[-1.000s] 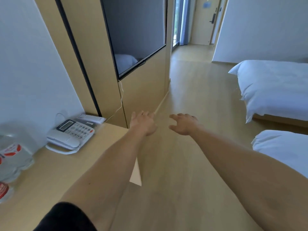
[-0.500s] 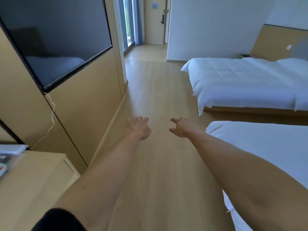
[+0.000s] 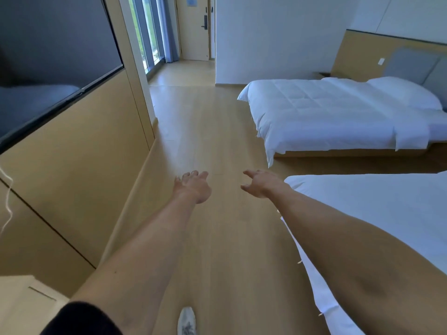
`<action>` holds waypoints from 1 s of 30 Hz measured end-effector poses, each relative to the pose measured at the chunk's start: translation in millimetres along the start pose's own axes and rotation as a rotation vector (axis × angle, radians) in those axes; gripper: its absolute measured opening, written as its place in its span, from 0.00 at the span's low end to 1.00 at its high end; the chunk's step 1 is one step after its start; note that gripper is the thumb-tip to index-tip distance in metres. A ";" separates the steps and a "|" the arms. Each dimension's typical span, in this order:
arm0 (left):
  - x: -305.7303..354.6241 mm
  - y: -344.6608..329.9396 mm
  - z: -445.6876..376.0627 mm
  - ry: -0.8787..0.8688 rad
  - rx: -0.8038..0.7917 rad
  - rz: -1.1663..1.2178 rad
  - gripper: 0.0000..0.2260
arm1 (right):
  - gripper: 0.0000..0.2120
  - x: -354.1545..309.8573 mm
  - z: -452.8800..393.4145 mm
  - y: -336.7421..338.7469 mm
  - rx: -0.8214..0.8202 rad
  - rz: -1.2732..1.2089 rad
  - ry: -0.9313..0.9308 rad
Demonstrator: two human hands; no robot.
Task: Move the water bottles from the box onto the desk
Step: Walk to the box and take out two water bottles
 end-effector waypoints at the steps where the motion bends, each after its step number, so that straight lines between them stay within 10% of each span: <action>1: -0.6 2.6 -11.8 -0.007 0.002 -0.004 0.25 | 0.29 -0.5 -10.3 1.7 -0.003 -0.002 -0.007; 30: -57.4 107.6 -449.8 -0.152 -0.025 -0.035 0.25 | 0.29 -37.1 -423.3 104.9 0.019 -0.077 -0.154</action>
Point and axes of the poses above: each hand's wrist, its own z-axis away from the middle knuckle, its own y-axis out of the back of the hand, x = y × z, the point moved 2 cm from there along -z, towards the middle knuckle
